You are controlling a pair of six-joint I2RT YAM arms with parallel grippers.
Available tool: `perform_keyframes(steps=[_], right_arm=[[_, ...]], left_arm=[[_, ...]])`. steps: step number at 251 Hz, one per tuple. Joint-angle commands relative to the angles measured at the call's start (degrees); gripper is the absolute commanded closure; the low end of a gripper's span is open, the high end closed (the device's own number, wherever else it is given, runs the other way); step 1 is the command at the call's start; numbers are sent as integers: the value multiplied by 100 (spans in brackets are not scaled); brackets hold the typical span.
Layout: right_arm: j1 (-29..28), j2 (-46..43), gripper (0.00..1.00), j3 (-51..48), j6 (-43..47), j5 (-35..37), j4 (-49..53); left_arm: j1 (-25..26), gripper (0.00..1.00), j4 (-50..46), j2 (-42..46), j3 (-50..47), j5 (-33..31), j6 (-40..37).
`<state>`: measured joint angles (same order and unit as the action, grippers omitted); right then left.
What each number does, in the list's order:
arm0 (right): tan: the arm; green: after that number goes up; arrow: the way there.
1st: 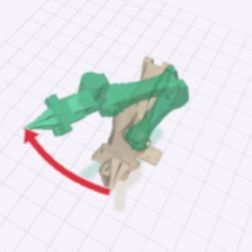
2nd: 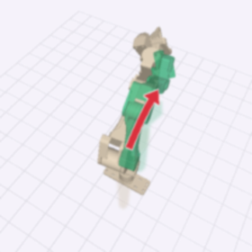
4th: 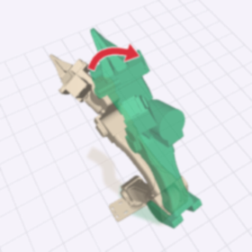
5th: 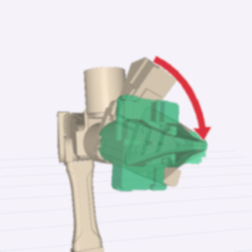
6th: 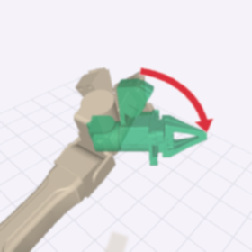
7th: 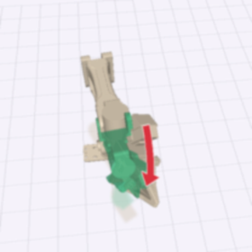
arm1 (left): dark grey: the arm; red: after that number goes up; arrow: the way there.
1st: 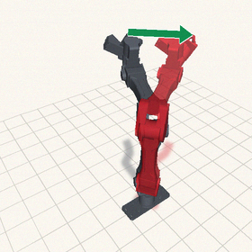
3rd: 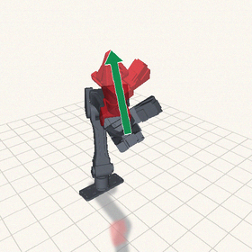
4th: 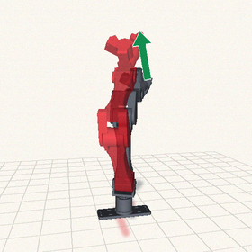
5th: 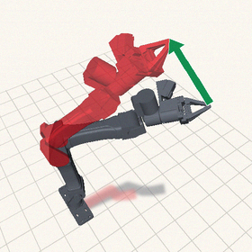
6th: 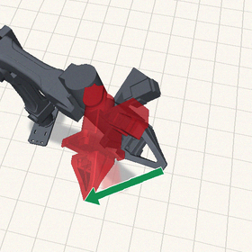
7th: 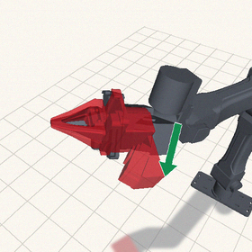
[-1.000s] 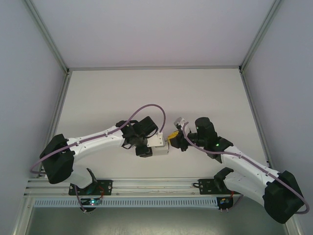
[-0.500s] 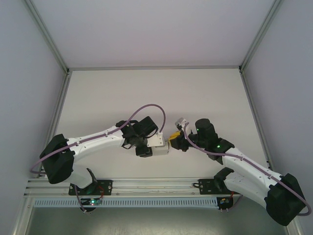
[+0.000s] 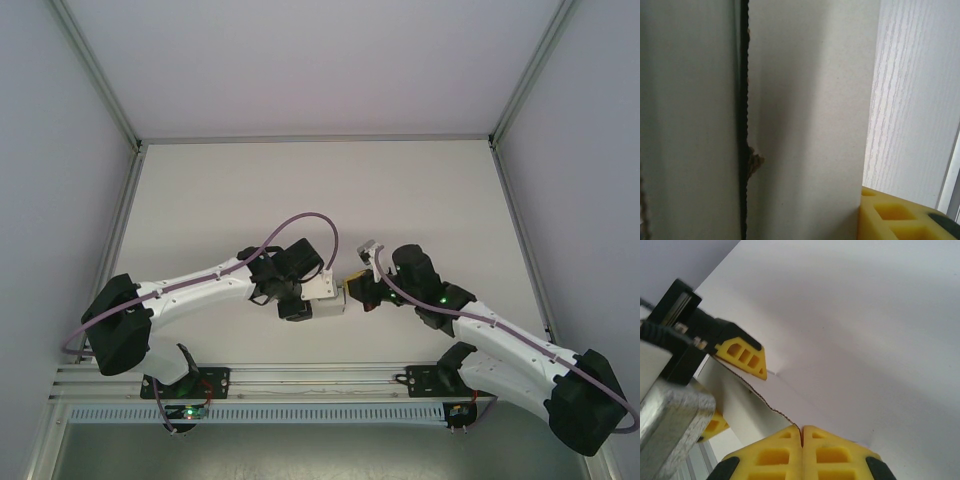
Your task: Assemble paper box
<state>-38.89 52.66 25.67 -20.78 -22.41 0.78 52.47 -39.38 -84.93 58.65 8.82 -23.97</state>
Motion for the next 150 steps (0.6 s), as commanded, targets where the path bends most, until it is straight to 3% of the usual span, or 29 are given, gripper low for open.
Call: perform_keyframes(steps=[1,48,110,150], right_arm=[[-192,-28,100,55,-1365,618,-89],[-415,-85,100,248,-2017,944,66],[-479,-72,100,358,-1563,1359,659],[-479,-115,100,-85,-1579,1422,127]], left_arm=[[67,52,416,-237,73,-289,255],[58,53,456,-518,207,-466,392],[57,54,568,-560,165,-453,401],[62,55,744,-517,135,-557,558]])
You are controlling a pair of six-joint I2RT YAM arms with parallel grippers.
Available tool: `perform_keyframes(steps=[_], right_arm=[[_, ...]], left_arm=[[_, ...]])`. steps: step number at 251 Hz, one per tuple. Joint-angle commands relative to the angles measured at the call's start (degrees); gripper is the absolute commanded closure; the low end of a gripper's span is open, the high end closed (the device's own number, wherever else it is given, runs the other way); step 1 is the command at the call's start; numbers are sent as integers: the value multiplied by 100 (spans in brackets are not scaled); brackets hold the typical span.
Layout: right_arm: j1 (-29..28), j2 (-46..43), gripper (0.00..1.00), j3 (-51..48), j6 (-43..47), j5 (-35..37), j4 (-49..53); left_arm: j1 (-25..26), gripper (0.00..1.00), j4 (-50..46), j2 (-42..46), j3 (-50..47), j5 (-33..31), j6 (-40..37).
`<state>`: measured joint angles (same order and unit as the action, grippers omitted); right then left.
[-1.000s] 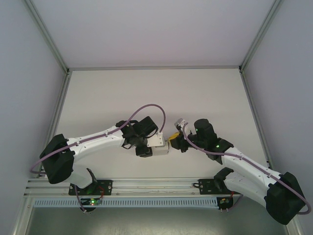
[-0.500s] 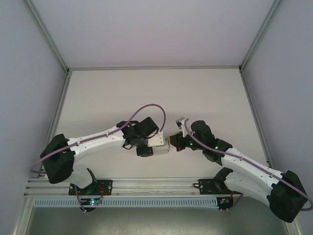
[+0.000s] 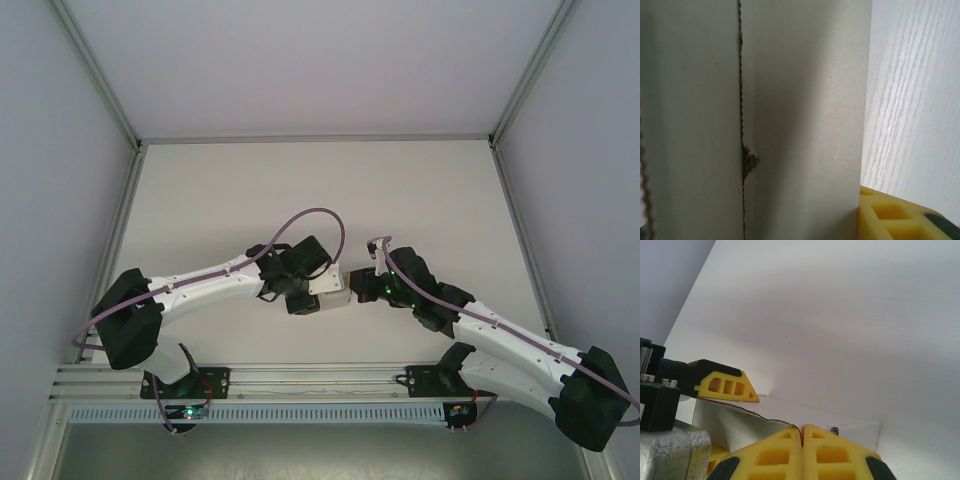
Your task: Assemble paper box
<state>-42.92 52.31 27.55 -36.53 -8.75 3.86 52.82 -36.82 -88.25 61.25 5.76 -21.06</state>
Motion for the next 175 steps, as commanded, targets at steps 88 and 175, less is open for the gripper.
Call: perform_keyframes(steps=[88,175], right_arm=[[-84,-421,100,-1467,1056,338,-1180],[-111,-701,100,-1719,1110,754,-1200]], left_arm=[[7,55,689,-265,-118,-430,267],[-52,50,807,-365,122,-304,240]])
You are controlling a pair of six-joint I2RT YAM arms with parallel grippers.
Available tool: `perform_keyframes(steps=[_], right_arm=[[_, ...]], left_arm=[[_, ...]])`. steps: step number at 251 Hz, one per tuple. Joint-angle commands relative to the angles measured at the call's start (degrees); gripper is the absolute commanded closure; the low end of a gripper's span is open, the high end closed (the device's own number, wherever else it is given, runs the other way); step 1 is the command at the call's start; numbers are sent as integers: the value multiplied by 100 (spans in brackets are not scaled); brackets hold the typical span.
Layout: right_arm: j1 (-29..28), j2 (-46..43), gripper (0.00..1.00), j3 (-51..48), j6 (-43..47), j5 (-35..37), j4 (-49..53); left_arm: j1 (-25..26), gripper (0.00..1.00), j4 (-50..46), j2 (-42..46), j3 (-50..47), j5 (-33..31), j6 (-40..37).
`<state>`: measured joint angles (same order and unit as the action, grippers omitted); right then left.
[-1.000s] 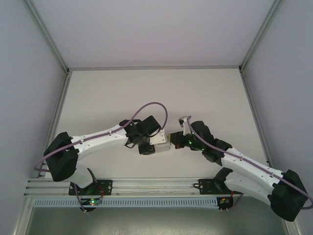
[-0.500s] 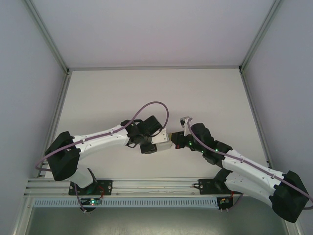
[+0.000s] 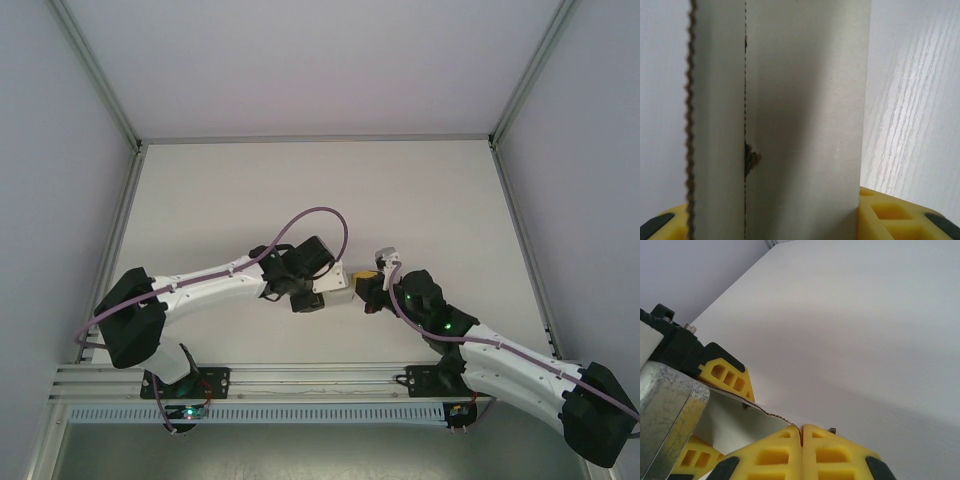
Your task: Assemble paper box
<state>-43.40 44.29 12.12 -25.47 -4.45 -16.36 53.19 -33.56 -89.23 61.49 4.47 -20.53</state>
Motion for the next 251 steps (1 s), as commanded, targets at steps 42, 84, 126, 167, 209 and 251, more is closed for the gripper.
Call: perform_keyframes(steps=[42,84,126,167,209,251], right_arm=[[-228,86,100,-165,-20,634,836],[-388,79,100,-107,-104,937,1043],[-526,53,100,45,-316,1343,1248],[-730,147,100,109,-480,1636,1225],[-886,327,100,149,-511,1800,1199],[-978,449,100,203,-531,1845,1203]], left_arm=[[-92,40,344,-351,319,-148,299],[-94,22,281,-235,344,-159,388],[-76,0,202,46,348,58,429],[-15,0,280,371,291,-45,713],[-3,0,302,672,211,-432,1114],[-2,0,-224,1052,243,-1183,2287]])
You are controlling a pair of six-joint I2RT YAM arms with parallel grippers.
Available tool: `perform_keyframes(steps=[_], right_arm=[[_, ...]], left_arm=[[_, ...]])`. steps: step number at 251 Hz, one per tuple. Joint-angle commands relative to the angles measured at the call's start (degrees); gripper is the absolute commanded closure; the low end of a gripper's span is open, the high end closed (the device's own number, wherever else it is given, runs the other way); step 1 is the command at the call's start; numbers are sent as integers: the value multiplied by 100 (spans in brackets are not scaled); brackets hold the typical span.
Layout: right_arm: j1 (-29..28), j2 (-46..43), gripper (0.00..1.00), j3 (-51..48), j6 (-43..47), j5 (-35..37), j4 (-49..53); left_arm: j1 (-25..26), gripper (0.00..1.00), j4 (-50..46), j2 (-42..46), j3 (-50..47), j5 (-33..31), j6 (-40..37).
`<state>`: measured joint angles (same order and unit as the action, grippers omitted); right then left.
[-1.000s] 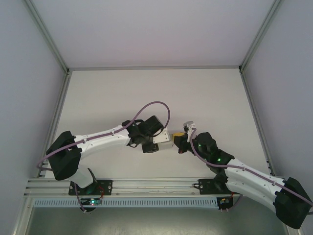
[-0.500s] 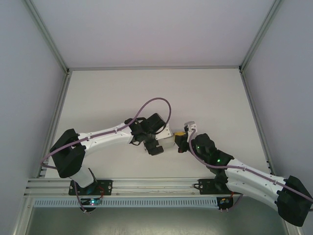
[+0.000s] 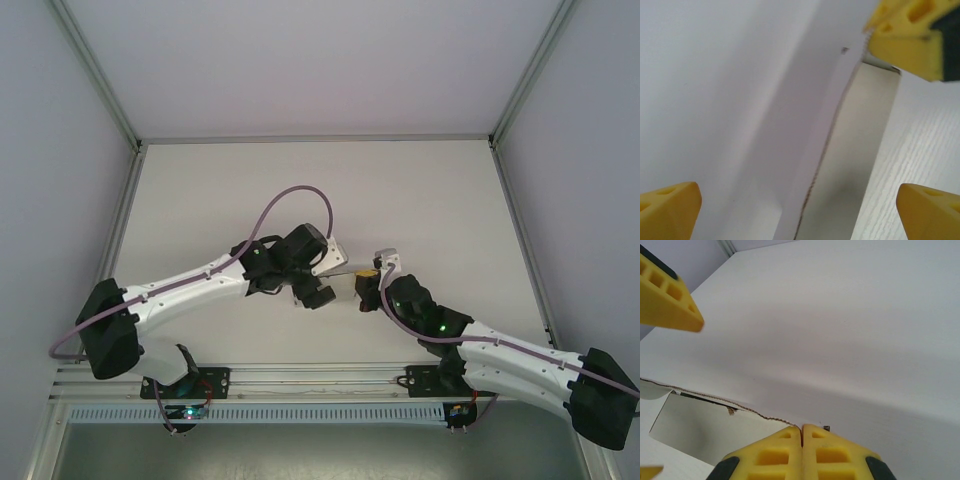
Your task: Assemble paper box
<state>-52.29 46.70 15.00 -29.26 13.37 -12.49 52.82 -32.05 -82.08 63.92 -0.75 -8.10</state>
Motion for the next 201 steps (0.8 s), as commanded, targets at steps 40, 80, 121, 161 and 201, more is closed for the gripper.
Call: perform_keyframes(steps=[40,80,121,161,201], right_arm=[[-112,286,100,-42,-134,55,854],[-121,330,100,-10,-134,31,940],[-125,325,100,6,-133,5,969],[-130,291,100,-4,-151,-59,1010],[-123,287,100,5,-142,-79,1046]], left_arm=[[29,1,-386,1092,-636,-1332,1989],[26,20,-60,1865,-1372,-1171,2612],[-117,39,620,2055,-1796,-685,2912],[-122,52,500,1871,-1650,-751,2980],[-138,56,619,1750,-1637,-669,2915]])
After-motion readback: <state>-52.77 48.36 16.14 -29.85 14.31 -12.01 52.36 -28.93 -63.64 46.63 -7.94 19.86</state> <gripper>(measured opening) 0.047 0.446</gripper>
